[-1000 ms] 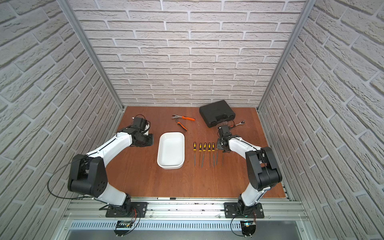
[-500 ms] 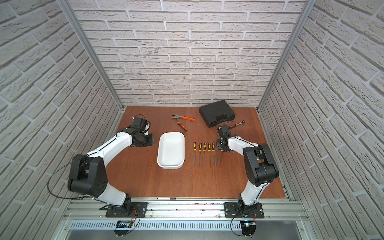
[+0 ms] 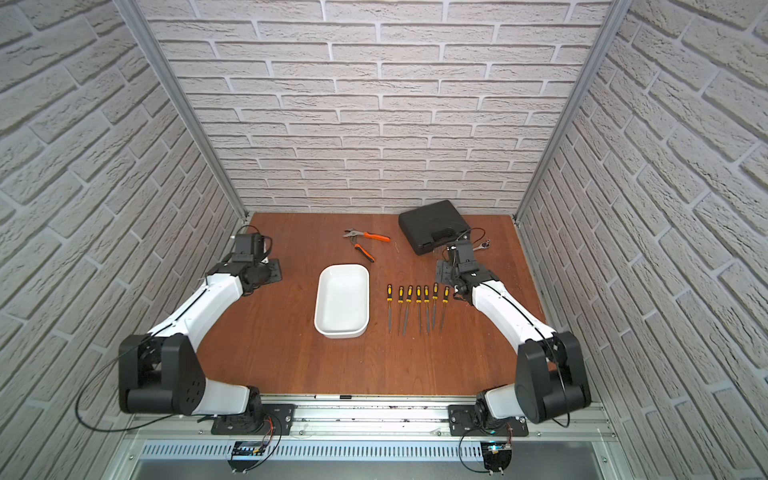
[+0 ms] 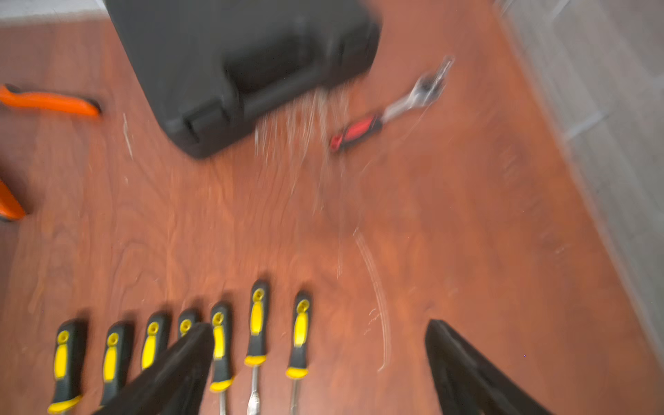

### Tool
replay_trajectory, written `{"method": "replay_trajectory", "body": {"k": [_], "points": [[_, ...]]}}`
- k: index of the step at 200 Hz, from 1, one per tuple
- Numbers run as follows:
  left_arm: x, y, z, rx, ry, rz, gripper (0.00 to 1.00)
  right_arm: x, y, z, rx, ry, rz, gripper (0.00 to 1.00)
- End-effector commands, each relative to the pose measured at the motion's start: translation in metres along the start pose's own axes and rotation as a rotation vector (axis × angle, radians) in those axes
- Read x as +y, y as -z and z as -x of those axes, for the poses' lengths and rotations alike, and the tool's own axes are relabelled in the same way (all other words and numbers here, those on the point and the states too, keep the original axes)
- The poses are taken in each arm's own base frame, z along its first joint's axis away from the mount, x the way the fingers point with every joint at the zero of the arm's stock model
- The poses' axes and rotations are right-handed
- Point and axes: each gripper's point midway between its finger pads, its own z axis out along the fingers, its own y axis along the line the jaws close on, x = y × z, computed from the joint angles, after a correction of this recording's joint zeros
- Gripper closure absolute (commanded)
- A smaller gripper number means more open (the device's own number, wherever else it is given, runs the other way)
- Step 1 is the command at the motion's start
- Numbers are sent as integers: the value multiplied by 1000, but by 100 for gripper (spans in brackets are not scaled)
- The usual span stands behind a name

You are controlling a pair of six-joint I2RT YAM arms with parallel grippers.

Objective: Take the file tool out of the storage box
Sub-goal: Place the file tool at the center of the board, then reset both arms

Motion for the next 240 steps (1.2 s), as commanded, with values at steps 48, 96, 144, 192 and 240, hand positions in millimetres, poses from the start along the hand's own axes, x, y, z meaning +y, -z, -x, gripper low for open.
{"method": "replay_trajectory", "body": {"k": [48, 96, 144, 192, 240], "points": [[57, -38, 8, -274, -105, 257, 52, -52, -10, -6, -148, 50, -179, 1], [32, -46, -2, -428, -147, 139, 55, -58, -15, -23, -312, 109, -125, 1], [21, -37, -11, -517, -213, 191, 51, -46, -29, -27, -389, 99, -48, 1], [19, -37, -12, -520, -221, 183, 33, -30, -51, -40, -425, 121, 22, 1], [18, -30, -15, -565, -213, 170, 8, -28, -52, -39, -408, 127, 35, 1]]}}
